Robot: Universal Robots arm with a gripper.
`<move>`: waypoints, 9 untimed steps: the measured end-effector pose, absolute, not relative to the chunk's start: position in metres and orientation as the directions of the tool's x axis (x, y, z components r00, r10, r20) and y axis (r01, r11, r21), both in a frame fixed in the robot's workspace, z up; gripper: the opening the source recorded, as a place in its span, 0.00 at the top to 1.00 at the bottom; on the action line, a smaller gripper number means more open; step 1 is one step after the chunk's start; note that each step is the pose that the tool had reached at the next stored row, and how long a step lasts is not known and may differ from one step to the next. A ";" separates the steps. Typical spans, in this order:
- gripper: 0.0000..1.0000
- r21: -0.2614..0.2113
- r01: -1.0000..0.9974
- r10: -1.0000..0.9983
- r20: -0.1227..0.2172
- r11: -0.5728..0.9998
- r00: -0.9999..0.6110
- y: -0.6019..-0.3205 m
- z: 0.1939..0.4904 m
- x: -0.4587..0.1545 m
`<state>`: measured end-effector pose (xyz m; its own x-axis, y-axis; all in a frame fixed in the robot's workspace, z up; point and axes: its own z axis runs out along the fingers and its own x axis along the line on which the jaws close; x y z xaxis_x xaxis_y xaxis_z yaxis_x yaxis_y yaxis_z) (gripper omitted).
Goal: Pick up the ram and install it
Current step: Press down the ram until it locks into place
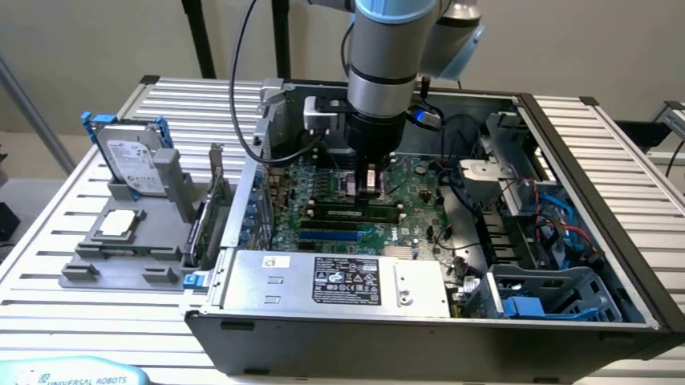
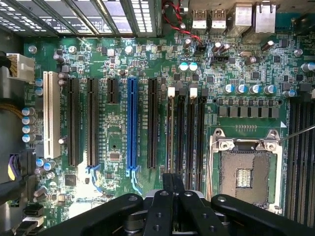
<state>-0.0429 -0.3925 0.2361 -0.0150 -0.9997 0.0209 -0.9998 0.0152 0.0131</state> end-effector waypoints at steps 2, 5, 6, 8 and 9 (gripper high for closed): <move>0.89 0.013 -1.000 -1.000 0.021 0.016 -0.015 -0.393 0.234 -0.043; 0.89 0.012 -1.000 -1.000 0.021 0.016 -0.016 -0.393 0.231 -0.043; 0.89 0.012 -1.000 -1.000 0.021 0.016 -0.016 -0.393 0.230 -0.044; 0.89 0.012 -1.000 -1.000 0.022 0.016 -0.016 -0.393 0.229 -0.044; 0.89 0.012 -1.000 -1.000 0.022 0.016 -0.016 -0.393 0.228 -0.044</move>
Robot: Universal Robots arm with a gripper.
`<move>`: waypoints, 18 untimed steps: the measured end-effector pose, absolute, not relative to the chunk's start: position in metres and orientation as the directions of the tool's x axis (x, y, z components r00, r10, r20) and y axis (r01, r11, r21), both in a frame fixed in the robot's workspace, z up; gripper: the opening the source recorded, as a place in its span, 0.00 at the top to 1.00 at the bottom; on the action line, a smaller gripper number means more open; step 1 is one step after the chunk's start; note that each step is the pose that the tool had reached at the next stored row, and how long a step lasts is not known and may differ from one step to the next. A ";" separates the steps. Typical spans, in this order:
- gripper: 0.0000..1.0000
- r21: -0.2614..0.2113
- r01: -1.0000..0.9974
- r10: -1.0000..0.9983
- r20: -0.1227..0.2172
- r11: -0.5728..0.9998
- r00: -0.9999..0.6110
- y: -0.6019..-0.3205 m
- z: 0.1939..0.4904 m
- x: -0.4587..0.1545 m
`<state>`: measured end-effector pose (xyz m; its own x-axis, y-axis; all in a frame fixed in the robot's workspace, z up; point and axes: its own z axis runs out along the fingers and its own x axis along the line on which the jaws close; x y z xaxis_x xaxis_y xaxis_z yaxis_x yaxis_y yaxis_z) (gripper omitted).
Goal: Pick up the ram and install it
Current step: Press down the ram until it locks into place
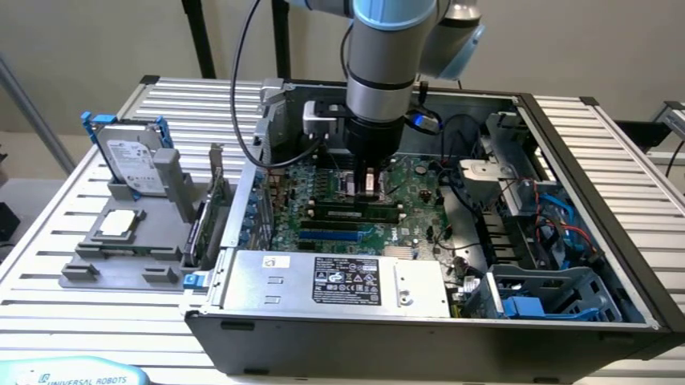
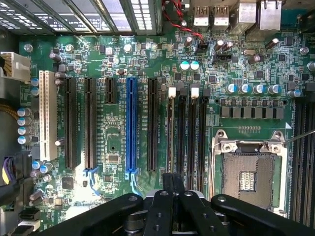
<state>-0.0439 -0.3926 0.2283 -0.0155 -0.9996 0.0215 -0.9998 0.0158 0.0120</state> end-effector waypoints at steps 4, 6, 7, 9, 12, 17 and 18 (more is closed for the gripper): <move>0.89 0.012 -1.000 -1.000 0.021 0.016 -0.016 -0.393 0.227 -0.045; 0.89 0.012 -1.000 -1.000 0.021 0.016 -0.016 -0.393 0.227 -0.045; 0.89 0.012 -1.000 -1.000 0.021 0.016 -0.016 -0.393 0.227 -0.045; 0.89 0.011 -1.000 -1.000 0.019 0.016 -0.016 -0.392 0.231 -0.045; 0.89 0.013 -1.000 -1.000 0.021 0.016 -0.016 -0.393 0.241 -0.045; 0.89 0.013 -1.000 -1.000 0.021 0.016 -0.016 -0.393 0.251 -0.045; 0.89 0.013 -1.000 -1.000 0.021 0.016 -0.016 -0.393 0.252 -0.045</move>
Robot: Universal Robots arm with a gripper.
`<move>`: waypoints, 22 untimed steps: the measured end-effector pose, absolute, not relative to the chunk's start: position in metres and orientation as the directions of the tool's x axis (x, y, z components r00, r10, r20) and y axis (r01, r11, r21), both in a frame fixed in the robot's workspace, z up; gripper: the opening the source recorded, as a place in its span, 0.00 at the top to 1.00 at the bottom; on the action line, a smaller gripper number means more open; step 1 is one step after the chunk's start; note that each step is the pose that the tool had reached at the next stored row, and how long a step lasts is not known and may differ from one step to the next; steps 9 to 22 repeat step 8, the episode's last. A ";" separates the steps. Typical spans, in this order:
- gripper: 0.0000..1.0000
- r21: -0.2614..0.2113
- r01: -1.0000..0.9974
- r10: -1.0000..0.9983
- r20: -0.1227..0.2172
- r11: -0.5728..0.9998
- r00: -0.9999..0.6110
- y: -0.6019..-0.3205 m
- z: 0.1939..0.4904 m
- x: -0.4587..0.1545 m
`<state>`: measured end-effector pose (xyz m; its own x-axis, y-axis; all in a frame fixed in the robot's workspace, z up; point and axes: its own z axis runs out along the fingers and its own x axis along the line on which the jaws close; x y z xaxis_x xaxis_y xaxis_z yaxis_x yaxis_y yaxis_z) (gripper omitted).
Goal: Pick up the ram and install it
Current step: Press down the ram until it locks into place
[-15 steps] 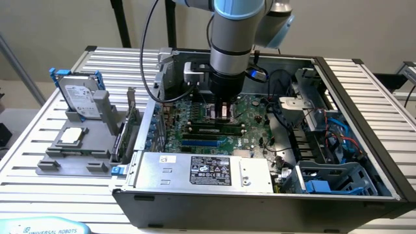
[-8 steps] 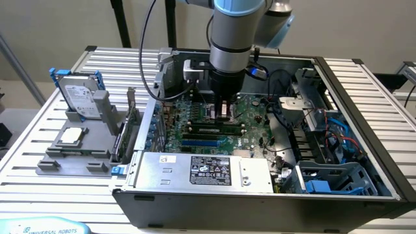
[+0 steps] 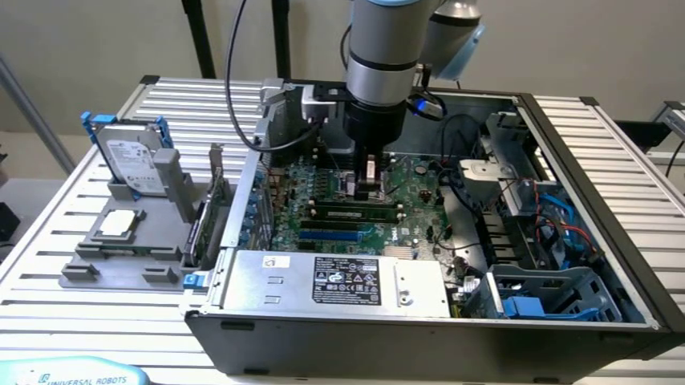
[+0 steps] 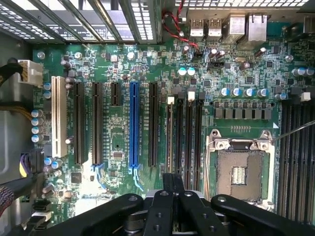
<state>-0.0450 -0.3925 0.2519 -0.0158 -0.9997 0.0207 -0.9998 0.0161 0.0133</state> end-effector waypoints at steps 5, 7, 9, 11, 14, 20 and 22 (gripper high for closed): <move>0.89 0.013 -1.000 -1.000 0.021 0.016 -0.016 -0.393 0.252 -0.045; 0.89 0.013 -1.000 -1.000 0.021 0.016 -0.016 -0.393 0.252 -0.045; 0.89 0.013 -1.000 -1.000 0.021 0.016 -0.016 -0.393 0.252 -0.045; 0.89 0.013 -1.000 -1.000 0.021 0.016 -0.016 -0.393 0.252 -0.045; 0.89 0.013 -1.000 -1.000 0.021 0.016 -0.016 -0.393 0.252 -0.045; 0.89 0.013 -1.000 -1.000 0.021 0.016 -0.016 -0.393 0.252 -0.045; 0.89 0.013 -1.000 -1.000 0.021 0.016 -0.016 -0.393 0.252 -0.045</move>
